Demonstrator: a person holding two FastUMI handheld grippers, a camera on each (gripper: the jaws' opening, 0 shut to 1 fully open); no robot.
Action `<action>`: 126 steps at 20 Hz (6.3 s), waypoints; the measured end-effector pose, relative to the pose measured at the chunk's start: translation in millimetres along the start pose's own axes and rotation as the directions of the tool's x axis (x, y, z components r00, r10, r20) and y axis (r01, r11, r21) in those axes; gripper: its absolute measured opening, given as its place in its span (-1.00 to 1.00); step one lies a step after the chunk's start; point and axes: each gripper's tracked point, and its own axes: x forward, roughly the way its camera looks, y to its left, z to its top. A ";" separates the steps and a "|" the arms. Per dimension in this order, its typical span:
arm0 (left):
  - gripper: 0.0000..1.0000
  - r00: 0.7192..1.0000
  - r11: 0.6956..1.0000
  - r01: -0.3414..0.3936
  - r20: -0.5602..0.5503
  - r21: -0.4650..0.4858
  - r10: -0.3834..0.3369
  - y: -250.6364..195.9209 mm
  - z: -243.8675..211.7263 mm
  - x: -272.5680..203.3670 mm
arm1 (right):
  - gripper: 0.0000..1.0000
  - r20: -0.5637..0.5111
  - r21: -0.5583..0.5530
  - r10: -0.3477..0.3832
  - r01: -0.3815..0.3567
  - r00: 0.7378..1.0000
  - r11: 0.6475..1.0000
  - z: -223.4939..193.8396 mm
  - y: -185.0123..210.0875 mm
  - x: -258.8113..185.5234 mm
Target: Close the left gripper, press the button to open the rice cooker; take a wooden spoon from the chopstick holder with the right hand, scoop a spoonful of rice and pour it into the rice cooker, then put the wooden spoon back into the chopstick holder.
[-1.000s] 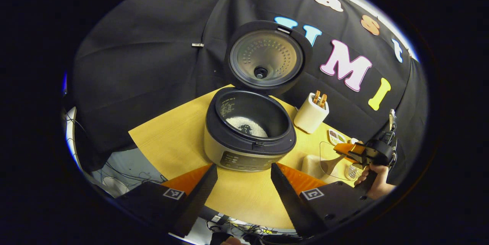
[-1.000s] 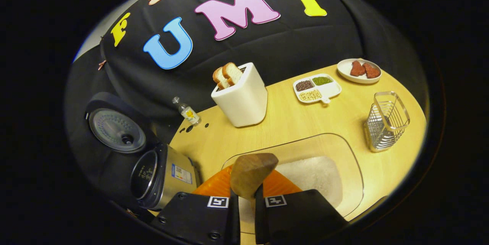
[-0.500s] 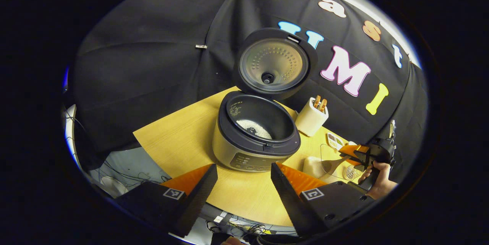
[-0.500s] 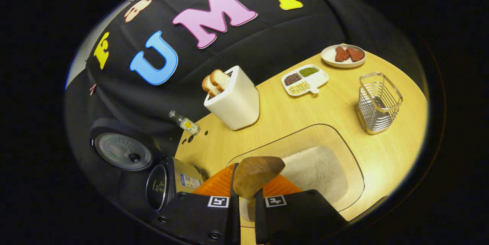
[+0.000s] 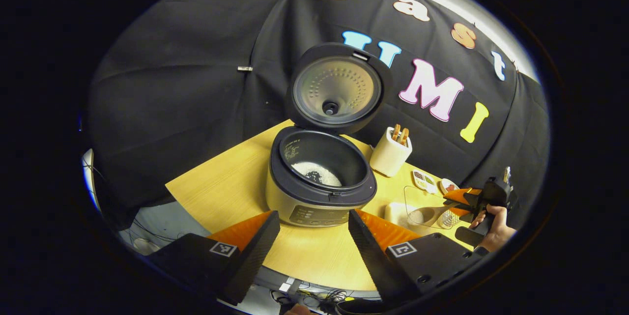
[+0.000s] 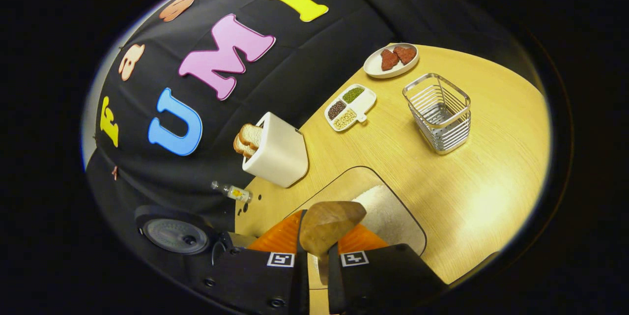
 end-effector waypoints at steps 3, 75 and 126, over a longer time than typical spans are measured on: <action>0.91 1.000 1.000 0.018 0.008 0.022 -0.018 -3.9 4.0 0.4 | -0.62 0.014 0.074 0.009 -0.010 1.000 0.997 10.8 -0.9 -9.9; 0.91 0.976 0.981 -0.184 0.104 -0.062 0.190 117.5 49.7 -14.7 | -0.62 -0.431 -0.872 0.491 -0.490 0.757 -0.011 -287.9 312.1 9.2; 0.91 0.991 0.989 -0.021 0.133 0.146 0.002 -192.5 56.5 26.2 | -0.61 0.378 -0.117 -0.141 0.199 0.915 0.973 268.1 -120.5 31.0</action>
